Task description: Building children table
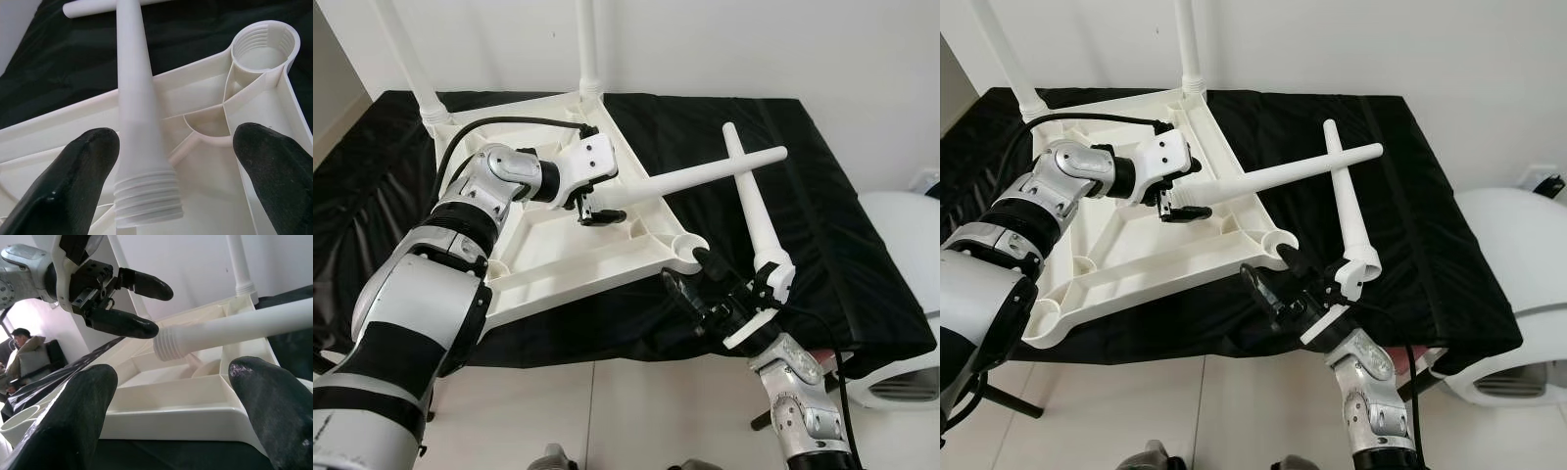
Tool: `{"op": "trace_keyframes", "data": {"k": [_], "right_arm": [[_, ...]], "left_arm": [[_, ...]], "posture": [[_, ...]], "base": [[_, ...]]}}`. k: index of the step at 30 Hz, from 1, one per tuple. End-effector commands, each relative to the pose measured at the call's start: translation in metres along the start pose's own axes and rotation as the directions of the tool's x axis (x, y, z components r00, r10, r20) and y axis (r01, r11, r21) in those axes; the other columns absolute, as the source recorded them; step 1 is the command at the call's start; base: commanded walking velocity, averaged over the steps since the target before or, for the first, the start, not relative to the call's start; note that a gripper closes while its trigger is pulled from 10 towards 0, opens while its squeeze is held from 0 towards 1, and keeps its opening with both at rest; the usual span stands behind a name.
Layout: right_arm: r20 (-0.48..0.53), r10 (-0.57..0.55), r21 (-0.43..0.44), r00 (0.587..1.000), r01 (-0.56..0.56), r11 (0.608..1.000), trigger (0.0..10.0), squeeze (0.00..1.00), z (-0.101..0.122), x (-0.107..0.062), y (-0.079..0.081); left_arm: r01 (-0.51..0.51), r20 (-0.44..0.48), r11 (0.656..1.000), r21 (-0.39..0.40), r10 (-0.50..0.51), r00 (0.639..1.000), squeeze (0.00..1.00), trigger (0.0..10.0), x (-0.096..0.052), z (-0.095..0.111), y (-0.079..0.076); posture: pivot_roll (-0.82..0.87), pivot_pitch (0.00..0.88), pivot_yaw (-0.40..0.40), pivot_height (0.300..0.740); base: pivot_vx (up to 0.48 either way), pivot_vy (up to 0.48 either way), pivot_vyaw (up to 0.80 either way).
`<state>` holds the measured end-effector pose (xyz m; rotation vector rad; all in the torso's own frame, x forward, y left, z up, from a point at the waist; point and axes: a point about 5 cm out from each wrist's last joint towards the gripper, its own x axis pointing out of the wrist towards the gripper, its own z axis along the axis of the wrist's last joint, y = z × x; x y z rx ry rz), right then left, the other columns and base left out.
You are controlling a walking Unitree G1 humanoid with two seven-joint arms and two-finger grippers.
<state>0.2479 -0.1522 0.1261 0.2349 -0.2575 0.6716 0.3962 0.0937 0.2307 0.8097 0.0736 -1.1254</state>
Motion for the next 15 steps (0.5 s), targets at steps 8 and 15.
{"op": "trace_keyframes", "data": {"k": [8, 15], "right_arm": [[0.059, -0.039, -0.005, 0.998, 0.039, 0.999, 10.0, 0.00, 0.018, -0.006, 0.015], [0.071, -0.044, -0.009, 0.997, 0.044, 0.999, 10.0, 0.00, 0.023, -0.010, 0.025]], "left_arm": [[-0.441, -0.105, 0.897, -0.031, 0.435, 0.894, 0.00, 10.0, 0.005, 0.005, 0.025], [-0.481, -0.102, 0.875, -0.056, 0.474, 0.874, 0.00, 10.0, 0.006, 0.012, 0.029]], "posture": [[-0.17, 0.084, 0.129, 0.740], [-0.19, 0.113, 0.142, 0.740]], "base": [[0.000, 0.000, 0.00], [0.000, 0.000, 0.00]]}}
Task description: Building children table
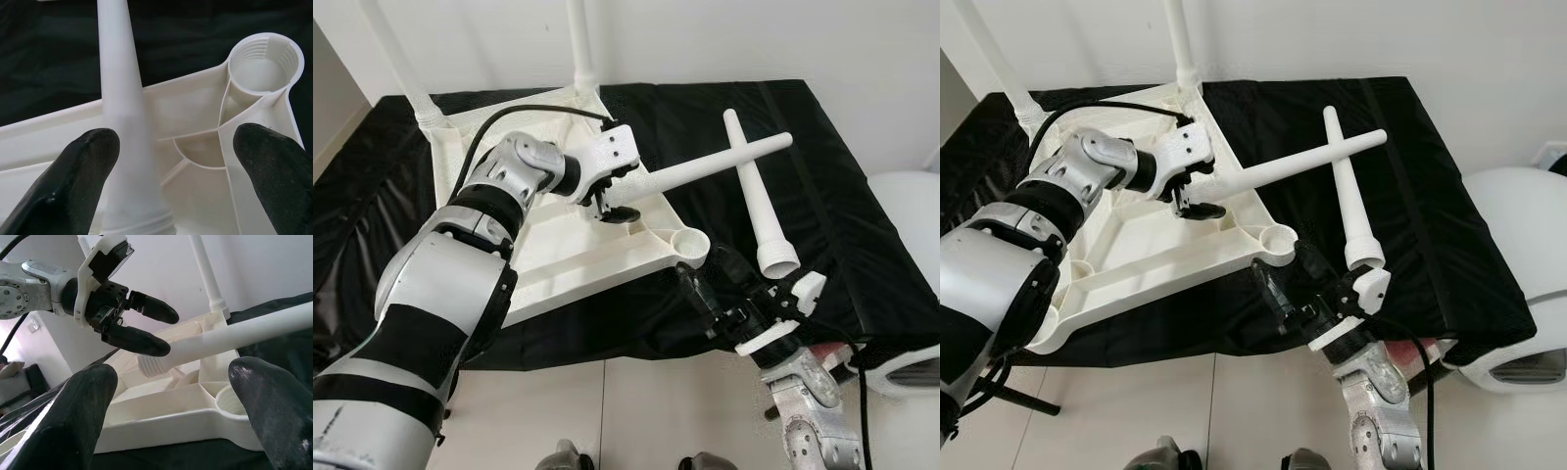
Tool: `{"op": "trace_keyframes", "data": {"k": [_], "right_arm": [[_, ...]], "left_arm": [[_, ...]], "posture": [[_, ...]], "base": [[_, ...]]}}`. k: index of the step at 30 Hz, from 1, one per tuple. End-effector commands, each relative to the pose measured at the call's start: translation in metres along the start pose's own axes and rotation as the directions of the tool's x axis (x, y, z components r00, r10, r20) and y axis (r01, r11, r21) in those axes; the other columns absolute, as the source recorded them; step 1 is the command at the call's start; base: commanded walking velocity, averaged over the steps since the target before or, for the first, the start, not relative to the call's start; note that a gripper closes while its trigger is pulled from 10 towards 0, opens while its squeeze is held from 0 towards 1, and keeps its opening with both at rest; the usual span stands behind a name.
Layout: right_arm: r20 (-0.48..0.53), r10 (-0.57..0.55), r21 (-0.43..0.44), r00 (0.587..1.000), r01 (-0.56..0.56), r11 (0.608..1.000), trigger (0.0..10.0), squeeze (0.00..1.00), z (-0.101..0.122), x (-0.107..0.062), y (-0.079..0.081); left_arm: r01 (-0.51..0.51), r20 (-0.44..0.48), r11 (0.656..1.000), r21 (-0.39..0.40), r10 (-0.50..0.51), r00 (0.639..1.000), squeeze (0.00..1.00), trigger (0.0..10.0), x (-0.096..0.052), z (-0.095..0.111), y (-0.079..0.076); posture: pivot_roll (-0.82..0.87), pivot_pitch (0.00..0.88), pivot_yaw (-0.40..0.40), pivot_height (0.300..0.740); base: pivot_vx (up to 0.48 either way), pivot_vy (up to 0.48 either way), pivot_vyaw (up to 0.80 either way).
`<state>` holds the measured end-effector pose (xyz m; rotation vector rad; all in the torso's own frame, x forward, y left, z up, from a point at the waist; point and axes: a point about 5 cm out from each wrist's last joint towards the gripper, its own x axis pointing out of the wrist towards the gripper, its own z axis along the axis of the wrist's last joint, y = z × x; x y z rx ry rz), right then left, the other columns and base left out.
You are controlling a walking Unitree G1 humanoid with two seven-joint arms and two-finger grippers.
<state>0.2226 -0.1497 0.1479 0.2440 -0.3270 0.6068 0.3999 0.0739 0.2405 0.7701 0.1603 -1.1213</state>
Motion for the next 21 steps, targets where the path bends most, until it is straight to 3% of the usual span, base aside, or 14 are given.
{"op": "trace_keyframes", "data": {"k": [1, 12, 14, 21], "right_arm": [[-0.002, 0.002, 0.013, 1.000, -0.002, 1.000, 10.0, 0.00, 0.001, -0.001, 0.007], [0.008, -0.053, 0.035, 0.999, 0.053, 0.998, 10.0, 0.00, 0.015, -0.013, 0.024], [0.009, -0.074, 0.042, 0.997, 0.074, 0.996, 10.0, 0.00, 0.018, -0.015, 0.028], [-0.006, -0.106, 0.051, 0.994, 0.106, 0.993, 10.0, 0.00, 0.019, -0.021, 0.031]], "left_arm": [[-0.505, -0.029, 0.863, -0.017, 0.504, 0.863, 0.00, 10.0, -0.006, -0.002, 0.025], [-0.572, -0.057, 0.818, -0.056, 0.570, 0.820, 0.00, 10.0, -0.006, 0.004, 0.030], [-0.601, -0.060, 0.795, -0.076, 0.598, 0.799, 0.00, 10.0, -0.009, 0.005, 0.034], [-0.636, -0.040, 0.763, -0.118, 0.636, 0.771, 0.00, 10.0, -0.018, 0.012, 0.043]], "posture": [[-0.20, 0.126, 0.147, 0.740], [-0.23, 0.210, 0.170, 0.740], [-0.24, 0.235, 0.178, 0.740], [-0.24, 0.252, 0.183, 0.740]], "base": [[0.000, 0.000, 0.00], [0.000, 0.000, 0.00], [0.000, 0.000, 0.00], [0.000, 0.000, 0.00]]}}
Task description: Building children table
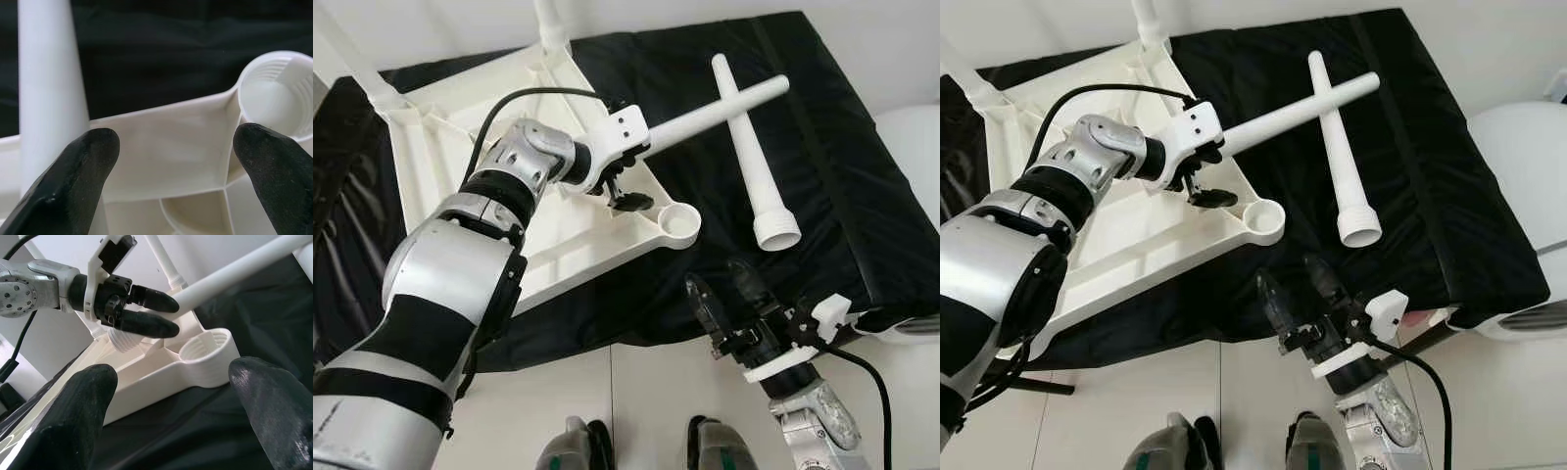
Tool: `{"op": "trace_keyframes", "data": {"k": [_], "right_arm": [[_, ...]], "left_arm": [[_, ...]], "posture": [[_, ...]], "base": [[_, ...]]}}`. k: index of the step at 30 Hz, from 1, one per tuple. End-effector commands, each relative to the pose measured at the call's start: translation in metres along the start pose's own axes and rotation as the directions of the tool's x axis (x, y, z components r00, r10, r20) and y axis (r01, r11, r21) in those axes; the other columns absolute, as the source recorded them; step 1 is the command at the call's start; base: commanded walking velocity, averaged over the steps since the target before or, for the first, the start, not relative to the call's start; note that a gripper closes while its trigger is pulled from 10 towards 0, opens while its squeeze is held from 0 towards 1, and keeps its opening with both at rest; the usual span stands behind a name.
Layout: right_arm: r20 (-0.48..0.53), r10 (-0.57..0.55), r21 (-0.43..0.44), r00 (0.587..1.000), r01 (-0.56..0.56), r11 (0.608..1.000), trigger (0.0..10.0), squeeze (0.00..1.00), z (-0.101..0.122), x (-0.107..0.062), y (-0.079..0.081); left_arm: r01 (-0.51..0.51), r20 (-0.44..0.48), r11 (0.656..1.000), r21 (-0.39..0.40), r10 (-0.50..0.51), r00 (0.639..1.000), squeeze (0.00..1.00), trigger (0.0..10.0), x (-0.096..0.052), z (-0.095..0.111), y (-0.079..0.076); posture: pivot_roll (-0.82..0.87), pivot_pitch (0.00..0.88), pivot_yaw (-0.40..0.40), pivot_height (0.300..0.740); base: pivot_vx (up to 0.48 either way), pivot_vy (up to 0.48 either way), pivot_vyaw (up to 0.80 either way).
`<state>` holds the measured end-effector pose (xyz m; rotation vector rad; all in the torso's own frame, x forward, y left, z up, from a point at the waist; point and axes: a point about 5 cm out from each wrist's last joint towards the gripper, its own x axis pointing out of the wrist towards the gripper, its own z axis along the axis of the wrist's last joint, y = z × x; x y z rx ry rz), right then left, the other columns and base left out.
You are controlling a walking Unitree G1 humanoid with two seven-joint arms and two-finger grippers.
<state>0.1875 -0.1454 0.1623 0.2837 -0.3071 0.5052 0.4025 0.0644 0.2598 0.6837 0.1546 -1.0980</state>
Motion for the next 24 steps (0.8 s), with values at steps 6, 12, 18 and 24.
{"op": "trace_keyframes", "data": {"k": [6, 12, 18, 24], "right_arm": [[-0.014, -0.005, 0.030, 1.000, 0.006, 1.000, 10.0, 0.00, -0.001, -0.003, 0.005], [-0.032, -0.004, 0.033, 0.999, 0.005, 0.999, 10.0, 0.00, -0.002, -0.002, 0.003], [-0.035, -0.002, 0.039, 0.999, 0.004, 0.999, 10.0, 0.00, -0.003, 0.000, 0.002], [-0.039, 0.003, 0.046, 0.999, -0.001, 0.999, 10.0, 0.00, -0.005, 0.001, 0.002]], "left_arm": [[-0.620, -0.008, 0.783, -0.050, 0.620, 0.784, 0.00, 10.0, -0.019, 0.001, 0.037], [-0.560, 0.063, 0.826, -0.065, 0.564, 0.824, 0.00, 10.0, -0.019, 0.019, 0.039], [-0.543, 0.121, 0.828, -0.138, 0.558, 0.821, 0.00, 10.0, -0.022, 0.031, 0.042], [-0.608, 0.128, 0.770, -0.192, 0.634, 0.763, 0.00, 10.0, -0.034, 0.036, 0.052]], "posture": [[-0.24, 0.252, 0.183, 0.740], [-0.23, 0.246, 0.177, 0.740], [-0.22, 0.243, 0.174, 0.740], [-0.21, 0.237, 0.172, 0.740]], "base": [[0.000, 0.000, 0.00], [0.000, 0.000, 0.00], [0.000, 0.000, 0.00], [0.000, 0.000, 0.00]]}}
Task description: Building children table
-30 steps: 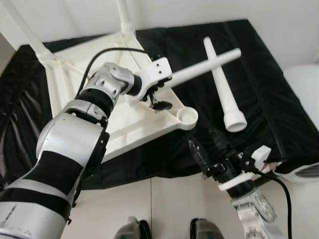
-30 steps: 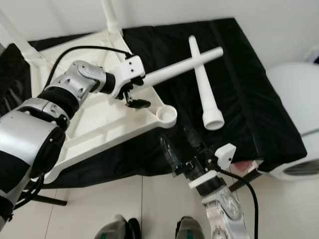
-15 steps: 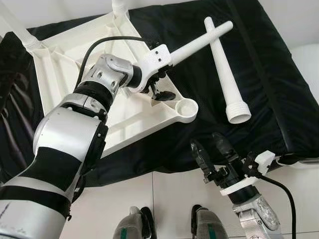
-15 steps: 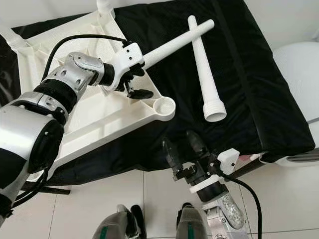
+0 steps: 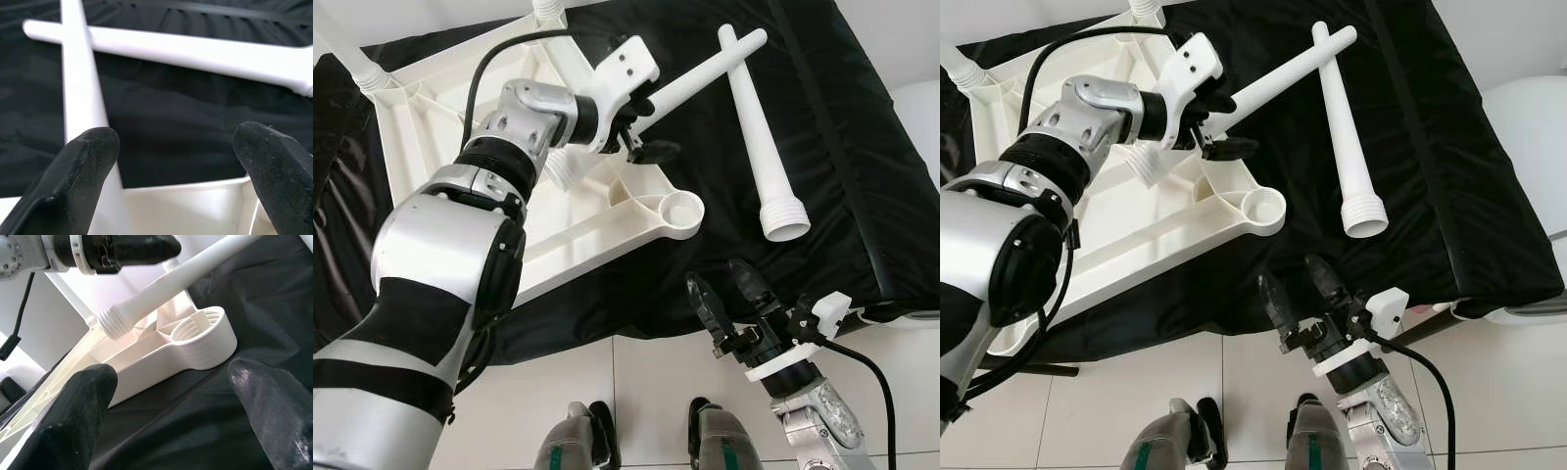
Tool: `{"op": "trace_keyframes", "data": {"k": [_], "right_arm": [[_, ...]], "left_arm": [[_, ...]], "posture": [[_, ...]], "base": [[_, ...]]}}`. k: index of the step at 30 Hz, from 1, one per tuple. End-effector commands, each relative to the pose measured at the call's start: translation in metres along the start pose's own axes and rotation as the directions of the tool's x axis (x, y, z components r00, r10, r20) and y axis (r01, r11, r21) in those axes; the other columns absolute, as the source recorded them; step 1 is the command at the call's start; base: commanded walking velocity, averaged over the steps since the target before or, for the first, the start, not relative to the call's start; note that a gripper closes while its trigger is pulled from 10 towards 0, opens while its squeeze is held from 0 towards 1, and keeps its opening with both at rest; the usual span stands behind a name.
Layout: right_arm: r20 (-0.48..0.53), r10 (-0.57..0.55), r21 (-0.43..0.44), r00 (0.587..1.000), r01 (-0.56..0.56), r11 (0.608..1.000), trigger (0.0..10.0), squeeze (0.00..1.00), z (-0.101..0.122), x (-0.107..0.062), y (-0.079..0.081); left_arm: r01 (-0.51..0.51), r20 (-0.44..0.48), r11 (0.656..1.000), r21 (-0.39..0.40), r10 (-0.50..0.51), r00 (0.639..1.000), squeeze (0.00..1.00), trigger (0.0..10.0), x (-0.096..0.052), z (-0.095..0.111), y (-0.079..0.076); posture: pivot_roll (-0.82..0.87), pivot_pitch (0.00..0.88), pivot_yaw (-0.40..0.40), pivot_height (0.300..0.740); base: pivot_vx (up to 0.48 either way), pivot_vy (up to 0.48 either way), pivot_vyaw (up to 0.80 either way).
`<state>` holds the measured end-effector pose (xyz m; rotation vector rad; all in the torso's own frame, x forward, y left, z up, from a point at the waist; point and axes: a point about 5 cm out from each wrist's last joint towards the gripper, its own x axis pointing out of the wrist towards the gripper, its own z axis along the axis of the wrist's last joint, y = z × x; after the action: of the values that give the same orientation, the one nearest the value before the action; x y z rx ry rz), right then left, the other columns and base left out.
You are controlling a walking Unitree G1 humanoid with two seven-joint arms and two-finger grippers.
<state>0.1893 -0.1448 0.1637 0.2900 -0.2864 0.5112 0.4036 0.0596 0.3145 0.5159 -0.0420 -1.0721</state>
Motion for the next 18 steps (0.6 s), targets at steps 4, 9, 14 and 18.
{"op": "trace_keyframes", "data": {"k": [4, 9, 14, 18], "right_arm": [[-0.024, 0.003, 0.036, 1.000, -0.002, 0.999, 10.0, 0.00, -0.005, 0.000, 0.003], [-0.029, 0.002, 0.035, 1.000, -0.001, 0.999, 10.0, 0.00, -0.005, 0.000, 0.004], [-0.032, 0.001, 0.036, 0.999, 0.000, 0.999, 10.0, 0.00, -0.004, 0.000, 0.004], [-0.032, 0.000, 0.033, 1.000, 0.001, 0.999, 10.0, 0.00, -0.004, 0.000, 0.003]], "left_arm": [[-0.689, -0.106, 0.725, -0.017, 0.684, 0.722, 0.00, 10.0, -0.028, -0.021, 0.040], [-0.749, -0.193, 0.661, 0.038, 0.740, 0.644, 0.00, 10.0, -0.038, -0.037, 0.043], [-0.765, -0.241, 0.640, 0.072, 0.755, 0.609, 0.00, 10.0, -0.042, -0.050, 0.043], [-0.763, -0.262, 0.640, 0.087, 0.754, 0.603, 0.00, 10.0, -0.042, -0.057, 0.040]], "posture": [[-0.21, 0.243, 0.168, 0.740], [-0.21, 0.246, 0.166, 0.740], [-0.22, 0.246, 0.166, 0.740], [-0.22, 0.250, 0.165, 0.740]], "base": [[0.000, 0.000, 0.00], [0.000, 0.000, 0.00], [0.000, 0.000, 0.00], [0.000, 0.000, 0.00]]}}
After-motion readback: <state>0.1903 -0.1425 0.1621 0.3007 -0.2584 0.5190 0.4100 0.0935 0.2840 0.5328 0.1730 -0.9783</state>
